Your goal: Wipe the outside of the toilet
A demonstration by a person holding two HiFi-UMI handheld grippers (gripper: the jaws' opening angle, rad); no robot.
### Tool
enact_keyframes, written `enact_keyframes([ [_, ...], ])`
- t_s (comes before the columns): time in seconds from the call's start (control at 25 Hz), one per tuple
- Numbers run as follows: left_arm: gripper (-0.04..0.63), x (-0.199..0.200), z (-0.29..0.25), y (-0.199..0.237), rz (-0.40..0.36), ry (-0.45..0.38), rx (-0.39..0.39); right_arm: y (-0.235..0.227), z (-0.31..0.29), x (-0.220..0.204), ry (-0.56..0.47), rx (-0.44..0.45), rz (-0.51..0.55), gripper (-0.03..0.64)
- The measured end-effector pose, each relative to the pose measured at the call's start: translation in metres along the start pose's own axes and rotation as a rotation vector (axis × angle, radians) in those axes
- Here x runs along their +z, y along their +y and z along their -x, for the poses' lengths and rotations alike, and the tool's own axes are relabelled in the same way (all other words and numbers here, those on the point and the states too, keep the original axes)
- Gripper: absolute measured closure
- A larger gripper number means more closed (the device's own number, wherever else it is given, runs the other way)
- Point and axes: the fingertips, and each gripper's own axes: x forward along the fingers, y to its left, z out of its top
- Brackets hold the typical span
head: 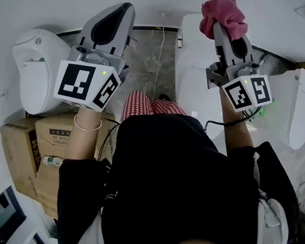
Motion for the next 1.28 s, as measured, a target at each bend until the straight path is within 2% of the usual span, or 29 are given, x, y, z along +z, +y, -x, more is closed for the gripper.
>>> enact_keyframes([
  [0.24, 0.589, -0.008, -0.058, -0.006, 0.017, 0.015, -0.158, -0.018, -0.003, -0.001, 0.007, -0.092, 0.034, 0.543],
  [0.44, 0.589, -0.016, -0.095, 0.005, 0.043, 0.018, -0.28, -0.014, -0.028, -0.009, -0.017, -0.144, 0.024, 0.543],
  [0.56, 0.589, -0.024, -0.11, 0.023, 0.05, 0.032, -0.331, -0.005, -0.047, -0.027, 0.007, -0.169, 0.008, 0.543],
  [0.72, 0.589, -0.035, -0.126, 0.047, 0.015, 0.057, -0.415, -0.006, -0.066, -0.055, 0.032, -0.281, -0.03, 0.543],
  [0.88, 0.589, -0.047, -0.135, 0.078, 0.011, 0.068, -0.465, -0.011, -0.088, -0.082, 0.049, -0.377, -0.027, 0.543],
  [1.0, 0.589, -0.057, -0.14, 0.094, 0.024, 0.079, -0.494, -0.019, -0.097, -0.101, 0.058, -0.451, -0.078, 0.543],
  [1.16, 0.589, -0.075, -0.15, 0.106, 0.078, 0.093, -0.532, -0.022, -0.099, -0.119, 0.074, -0.536, -0.091, 0.543],
  [1.28, 0.589, -0.09, -0.158, 0.11, 0.102, 0.107, -0.553, -0.031, -0.096, -0.135, 0.048, -0.611, -0.157, 0.543],
])
